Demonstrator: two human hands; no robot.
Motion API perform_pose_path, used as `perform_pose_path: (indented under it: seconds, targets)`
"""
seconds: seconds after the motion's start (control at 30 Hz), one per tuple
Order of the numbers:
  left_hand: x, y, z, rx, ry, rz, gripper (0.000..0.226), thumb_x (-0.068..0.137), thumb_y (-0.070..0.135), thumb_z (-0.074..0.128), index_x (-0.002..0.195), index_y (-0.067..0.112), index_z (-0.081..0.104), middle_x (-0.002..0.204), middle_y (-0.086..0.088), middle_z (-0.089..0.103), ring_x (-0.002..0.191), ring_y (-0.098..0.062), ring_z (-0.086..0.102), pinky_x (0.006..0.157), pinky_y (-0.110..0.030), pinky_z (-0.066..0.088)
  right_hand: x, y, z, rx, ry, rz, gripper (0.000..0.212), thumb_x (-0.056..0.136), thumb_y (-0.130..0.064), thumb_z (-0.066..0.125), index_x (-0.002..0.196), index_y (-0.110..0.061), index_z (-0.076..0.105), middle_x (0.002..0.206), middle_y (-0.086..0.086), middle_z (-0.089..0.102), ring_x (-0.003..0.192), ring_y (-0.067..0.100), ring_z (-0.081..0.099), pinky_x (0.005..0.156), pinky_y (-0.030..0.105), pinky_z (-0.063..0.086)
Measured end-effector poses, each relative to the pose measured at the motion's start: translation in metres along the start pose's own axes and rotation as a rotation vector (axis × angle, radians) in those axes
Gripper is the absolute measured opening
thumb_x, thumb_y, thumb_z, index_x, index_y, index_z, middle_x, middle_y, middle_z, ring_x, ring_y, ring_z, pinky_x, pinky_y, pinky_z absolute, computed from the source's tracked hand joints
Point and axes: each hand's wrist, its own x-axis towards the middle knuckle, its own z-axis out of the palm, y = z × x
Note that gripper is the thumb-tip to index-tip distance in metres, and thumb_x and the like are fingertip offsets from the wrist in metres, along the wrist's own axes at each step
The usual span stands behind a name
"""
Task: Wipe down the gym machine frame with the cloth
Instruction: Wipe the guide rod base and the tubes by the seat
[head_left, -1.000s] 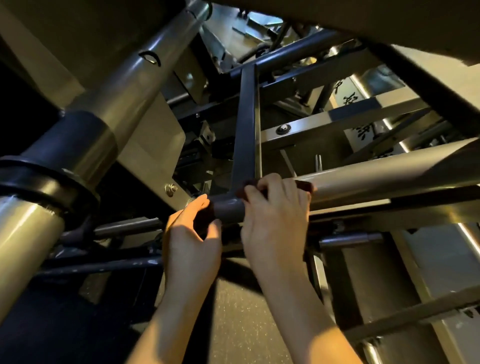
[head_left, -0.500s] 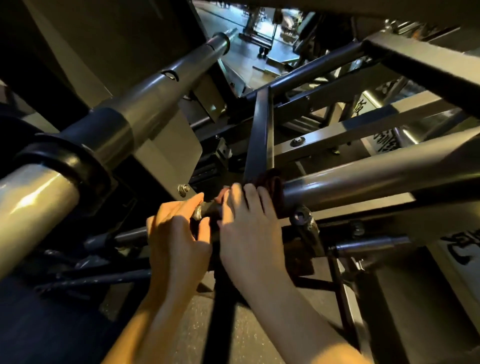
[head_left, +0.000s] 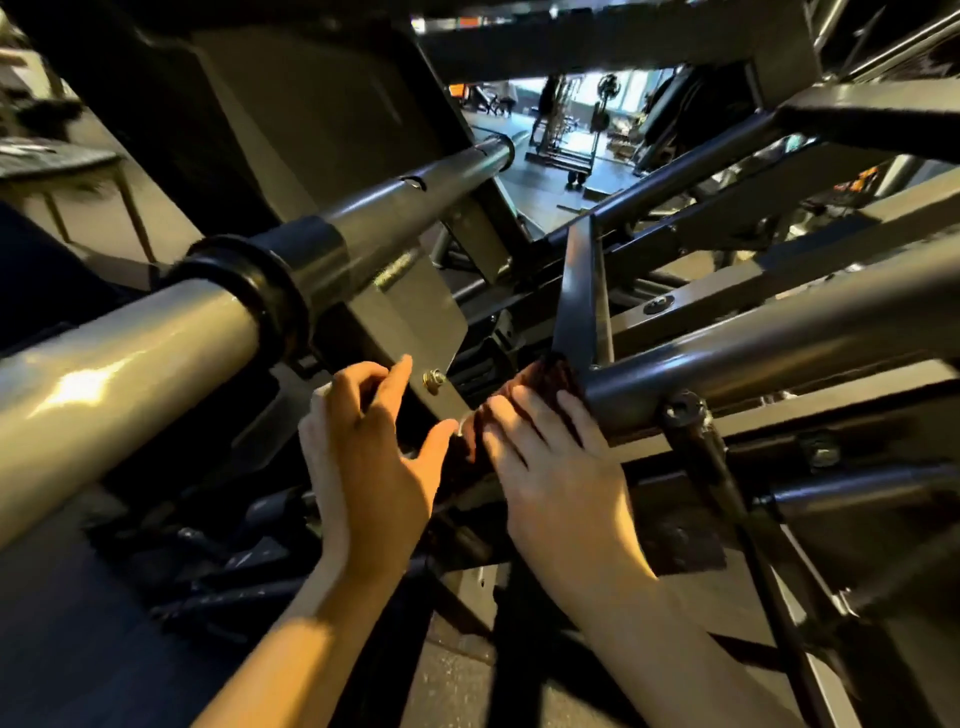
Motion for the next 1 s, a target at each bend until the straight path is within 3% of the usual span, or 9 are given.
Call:
perform_pose_path:
  seconds: [0.17,0.27,0.37,0.53,0.63,0.73,0.8,0.87,1.0]
  targets:
    - [-0.001,-0.006,0.006,0.040,0.032,0.017,0.070,0.082,0.045,0.080,0.143,0.020,0.057,0.125,-0.008,0.054,0.112,-0.028,0.051,0.093,-0.043,0.043,-0.007,0.011,0.014,-0.011,0.334,0.216,0.046,0.080,-0.010,0.069,0.125,-0.006,0.068,0.140,0.016,0.062,0.141,0.033,0.048,0.122,0.055,0.022]
    - [-0.003,-0.010,0.013,0.026,0.053,0.042,0.069,0.080,0.048,0.081,0.141,0.023,0.059,0.126,-0.007,0.053,0.113,-0.026,0.052,0.095,-0.042,0.045,-0.011,-0.002,0.044,-0.062,0.316,0.064,0.048,0.072,-0.012,0.082,0.119,-0.008,0.072,0.135,0.014,0.066,0.137,0.032,0.052,0.121,0.056,0.026]
    - [-0.005,-0.015,0.019,0.008,0.060,0.083,0.070,0.083,0.052,0.077,0.144,0.025,0.056,0.130,-0.007,0.050,0.117,-0.027,0.052,0.100,-0.043,0.045,-0.019,0.003,0.066,-0.070,0.418,-0.095,0.038,0.074,-0.012,0.081,0.112,-0.011,0.075,0.130,0.010,0.070,0.131,0.029,0.059,0.119,0.051,0.032]
    - [-0.006,-0.025,0.018,-0.010,0.028,0.160,0.080,0.081,0.062,0.074,0.149,0.028,0.050,0.136,-0.003,0.047,0.125,-0.029,0.043,0.096,-0.041,0.043,-0.010,0.022,0.057,0.020,0.715,0.121,0.033,0.086,-0.004,0.065,0.118,-0.005,0.070,0.133,0.013,0.067,0.135,0.030,0.054,0.120,0.050,0.030]
    - [-0.013,-0.037,0.011,-0.020,-0.039,0.215,0.088,0.077,0.067,0.073,0.151,0.027,0.046,0.143,0.001,0.047,0.131,-0.024,0.039,0.100,-0.035,0.038,-0.006,0.004,0.065,-0.010,0.690,0.118,0.030,0.082,-0.008,0.071,0.112,-0.007,0.074,0.125,0.012,0.071,0.128,0.029,0.061,0.115,0.049,0.035]
    - [-0.030,-0.052,0.002,-0.070,-0.094,0.270,0.087,0.077,0.061,0.076,0.151,0.028,0.044,0.146,0.005,0.045,0.136,-0.019,0.035,0.113,-0.044,0.037,-0.011,-0.022,0.080,0.025,0.537,0.064,0.038,0.076,-0.012,0.084,0.112,-0.010,0.073,0.123,0.012,0.072,0.124,0.027,0.064,0.111,0.051,0.045]
    - [-0.039,-0.058,-0.002,-0.066,-0.154,0.292,0.083,0.078,0.057,0.076,0.150,0.030,0.045,0.147,0.008,0.045,0.139,-0.016,0.033,0.115,-0.041,0.030,-0.020,-0.029,0.084,0.097,0.501,0.033,0.037,0.076,-0.013,0.082,0.111,-0.009,0.073,0.120,0.012,0.073,0.120,0.027,0.066,0.107,0.051,0.049]
    - [-0.045,-0.061,-0.004,-0.030,-0.200,0.320,0.077,0.078,0.057,0.075,0.147,0.032,0.049,0.144,0.012,0.048,0.138,-0.013,0.033,0.113,-0.035,0.027,-0.035,-0.032,0.079,0.229,0.511,0.020,0.034,0.083,-0.018,0.065,0.115,-0.011,0.071,0.120,0.010,0.072,0.118,0.024,0.067,0.104,0.046,0.051]
    - [-0.050,-0.065,-0.005,-0.020,-0.202,0.378,0.064,0.078,0.061,0.072,0.135,0.033,0.061,0.132,0.015,0.057,0.131,-0.010,0.039,0.105,-0.031,0.030,-0.066,-0.032,0.063,0.726,0.578,0.223,0.029,0.097,-0.018,0.055,0.123,-0.029,0.063,0.117,-0.013,0.067,0.109,-0.006,0.058,0.093,0.008,0.043]
